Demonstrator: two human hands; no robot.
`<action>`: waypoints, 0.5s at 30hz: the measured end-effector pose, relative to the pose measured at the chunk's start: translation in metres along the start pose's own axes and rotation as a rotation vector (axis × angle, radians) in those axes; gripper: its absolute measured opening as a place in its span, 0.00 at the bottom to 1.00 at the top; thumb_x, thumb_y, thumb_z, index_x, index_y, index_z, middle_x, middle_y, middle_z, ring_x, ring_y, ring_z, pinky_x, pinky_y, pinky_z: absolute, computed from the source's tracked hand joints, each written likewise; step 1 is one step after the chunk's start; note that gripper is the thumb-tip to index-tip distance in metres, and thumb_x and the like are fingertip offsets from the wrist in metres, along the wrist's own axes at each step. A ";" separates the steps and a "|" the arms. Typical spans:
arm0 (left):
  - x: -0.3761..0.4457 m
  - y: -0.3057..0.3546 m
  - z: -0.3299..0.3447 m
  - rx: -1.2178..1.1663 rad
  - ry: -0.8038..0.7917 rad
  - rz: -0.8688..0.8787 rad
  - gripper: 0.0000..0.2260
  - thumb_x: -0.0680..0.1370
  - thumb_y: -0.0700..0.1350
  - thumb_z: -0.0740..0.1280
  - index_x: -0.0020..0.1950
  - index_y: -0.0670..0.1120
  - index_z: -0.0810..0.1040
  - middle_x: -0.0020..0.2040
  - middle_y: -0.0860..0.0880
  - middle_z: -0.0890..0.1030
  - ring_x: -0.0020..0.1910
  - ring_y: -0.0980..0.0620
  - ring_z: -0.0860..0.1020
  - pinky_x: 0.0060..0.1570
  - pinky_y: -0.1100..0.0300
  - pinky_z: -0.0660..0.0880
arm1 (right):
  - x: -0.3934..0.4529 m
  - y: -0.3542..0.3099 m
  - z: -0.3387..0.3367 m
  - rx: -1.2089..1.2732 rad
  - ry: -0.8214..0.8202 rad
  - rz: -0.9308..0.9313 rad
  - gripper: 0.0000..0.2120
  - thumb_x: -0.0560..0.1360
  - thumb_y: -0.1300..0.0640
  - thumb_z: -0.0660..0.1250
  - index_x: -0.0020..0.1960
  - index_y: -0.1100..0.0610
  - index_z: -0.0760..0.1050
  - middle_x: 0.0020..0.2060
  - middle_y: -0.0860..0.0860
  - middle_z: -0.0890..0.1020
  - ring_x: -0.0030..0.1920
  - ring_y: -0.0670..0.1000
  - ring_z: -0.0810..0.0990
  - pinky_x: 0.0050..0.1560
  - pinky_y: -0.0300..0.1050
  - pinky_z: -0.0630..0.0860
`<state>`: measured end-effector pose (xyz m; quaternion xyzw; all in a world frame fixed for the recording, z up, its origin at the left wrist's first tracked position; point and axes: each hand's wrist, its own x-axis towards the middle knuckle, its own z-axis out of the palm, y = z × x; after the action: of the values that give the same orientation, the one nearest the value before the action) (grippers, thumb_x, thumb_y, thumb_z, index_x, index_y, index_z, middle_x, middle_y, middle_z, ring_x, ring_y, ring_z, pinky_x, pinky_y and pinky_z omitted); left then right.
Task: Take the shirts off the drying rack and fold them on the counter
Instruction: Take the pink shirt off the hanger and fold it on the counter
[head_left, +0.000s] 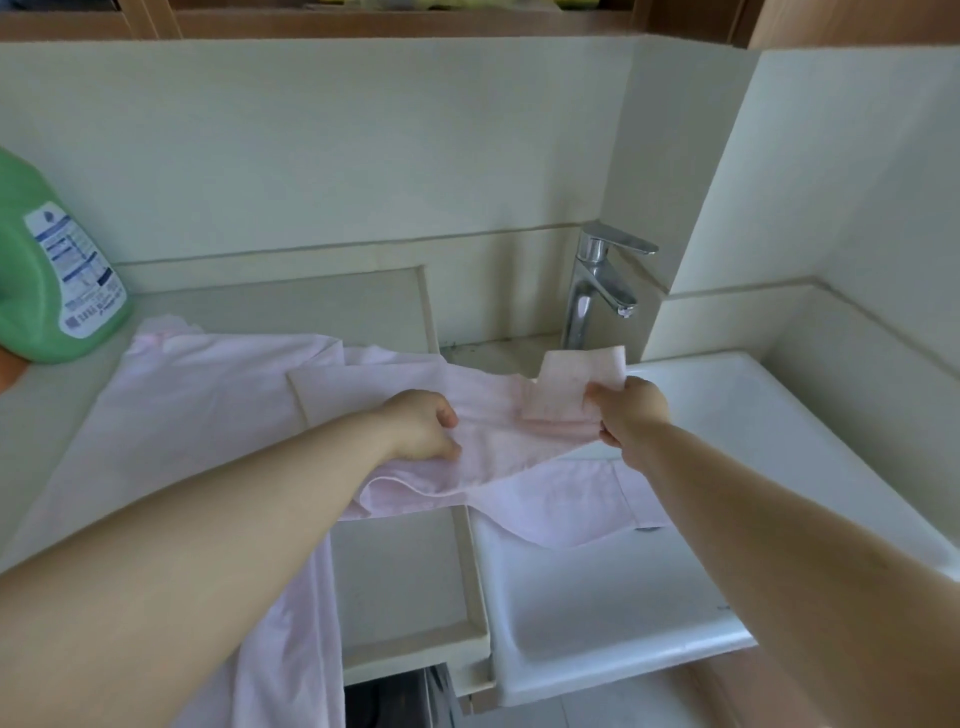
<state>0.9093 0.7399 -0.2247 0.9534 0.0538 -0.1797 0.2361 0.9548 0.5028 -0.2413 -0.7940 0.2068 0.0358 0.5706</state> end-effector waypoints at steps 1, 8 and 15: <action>0.002 0.001 0.001 -0.011 0.019 0.007 0.19 0.72 0.50 0.72 0.62 0.51 0.75 0.59 0.53 0.75 0.59 0.52 0.74 0.59 0.62 0.69 | 0.003 0.001 -0.003 0.003 0.079 -0.026 0.07 0.74 0.56 0.66 0.48 0.59 0.77 0.37 0.54 0.78 0.35 0.56 0.75 0.37 0.47 0.75; 0.014 0.010 0.002 -0.140 0.156 0.058 0.12 0.75 0.45 0.69 0.58 0.49 0.77 0.59 0.49 0.76 0.55 0.49 0.76 0.46 0.62 0.73 | 0.024 0.020 -0.043 -0.067 0.405 0.058 0.10 0.73 0.62 0.60 0.54 0.58 0.71 0.51 0.58 0.80 0.52 0.62 0.79 0.52 0.51 0.75; 0.025 0.007 0.013 -0.042 0.117 0.059 0.13 0.76 0.46 0.67 0.61 0.51 0.77 0.63 0.51 0.75 0.60 0.51 0.74 0.55 0.65 0.68 | 0.045 0.079 -0.042 -0.322 0.175 0.367 0.07 0.71 0.67 0.63 0.49 0.66 0.72 0.35 0.59 0.76 0.35 0.55 0.75 0.43 0.45 0.72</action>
<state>0.9296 0.7278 -0.2417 0.9584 0.0433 -0.1155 0.2576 0.9593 0.4303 -0.3102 -0.8240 0.3876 0.1022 0.4006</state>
